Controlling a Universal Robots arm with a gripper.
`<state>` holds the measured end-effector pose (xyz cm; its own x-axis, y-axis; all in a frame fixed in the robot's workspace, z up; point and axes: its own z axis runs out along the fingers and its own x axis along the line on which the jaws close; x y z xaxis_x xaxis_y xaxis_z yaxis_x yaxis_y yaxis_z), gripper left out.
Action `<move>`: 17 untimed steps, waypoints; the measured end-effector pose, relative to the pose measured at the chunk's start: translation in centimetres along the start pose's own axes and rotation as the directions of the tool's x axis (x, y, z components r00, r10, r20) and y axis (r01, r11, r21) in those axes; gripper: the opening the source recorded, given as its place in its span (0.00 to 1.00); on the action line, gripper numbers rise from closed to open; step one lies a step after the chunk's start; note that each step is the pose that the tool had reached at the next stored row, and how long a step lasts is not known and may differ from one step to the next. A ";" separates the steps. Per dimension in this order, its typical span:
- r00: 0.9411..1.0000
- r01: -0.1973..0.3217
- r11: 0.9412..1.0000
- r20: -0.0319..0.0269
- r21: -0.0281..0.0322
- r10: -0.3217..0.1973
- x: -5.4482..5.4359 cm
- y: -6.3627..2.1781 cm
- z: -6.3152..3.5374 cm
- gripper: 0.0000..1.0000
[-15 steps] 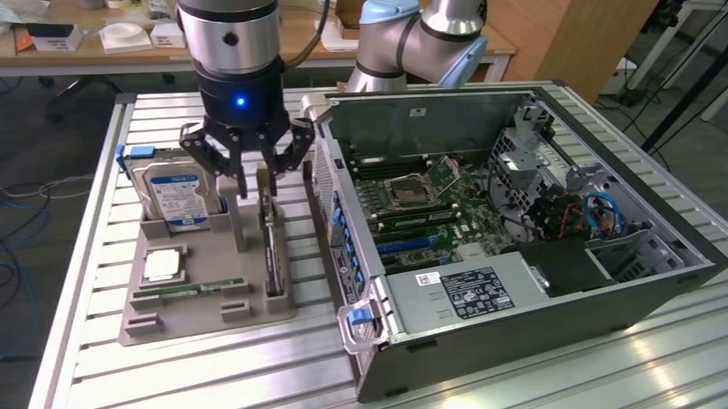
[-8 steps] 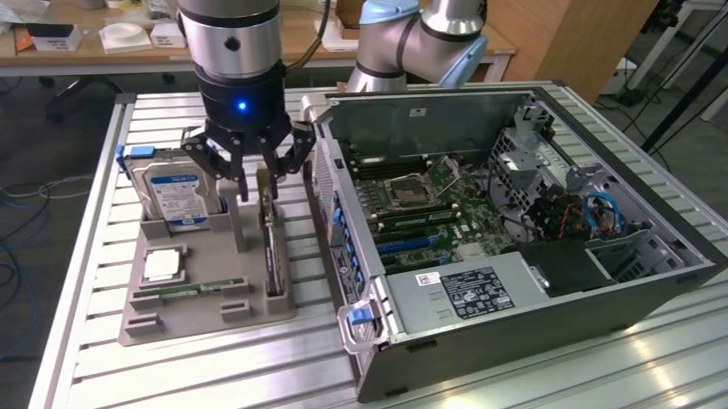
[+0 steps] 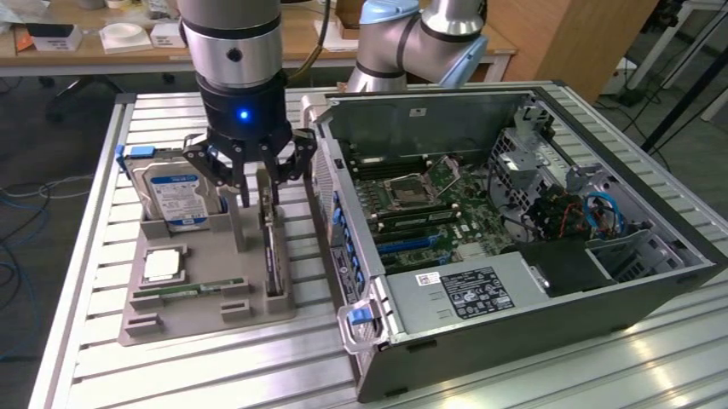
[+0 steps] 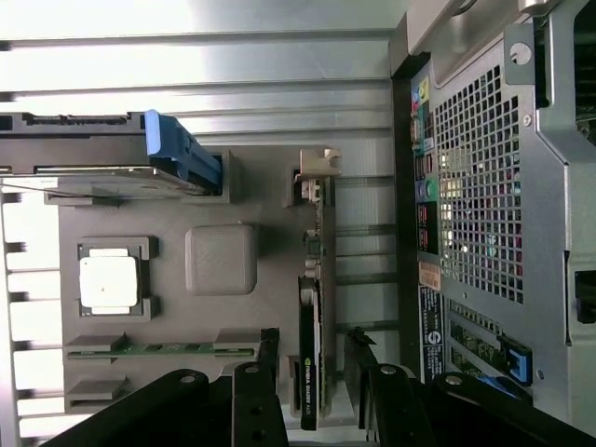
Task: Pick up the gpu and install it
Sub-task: 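Pick up the gpu and move the gpu toward the slot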
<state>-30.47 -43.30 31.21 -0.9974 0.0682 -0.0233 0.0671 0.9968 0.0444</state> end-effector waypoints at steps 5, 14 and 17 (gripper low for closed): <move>1.000 0.000 1.000 0.000 0.000 0.000 0.0 0.00 0.02 0.41; 1.000 0.000 1.000 0.000 0.000 0.000 0.0 -0.05 0.64 0.41; 1.000 0.000 1.000 0.000 0.000 0.000 0.0 -0.13 0.93 0.41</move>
<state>-30.47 -43.39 30.27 -0.9974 0.0682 -0.0233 0.0671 0.9968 0.0444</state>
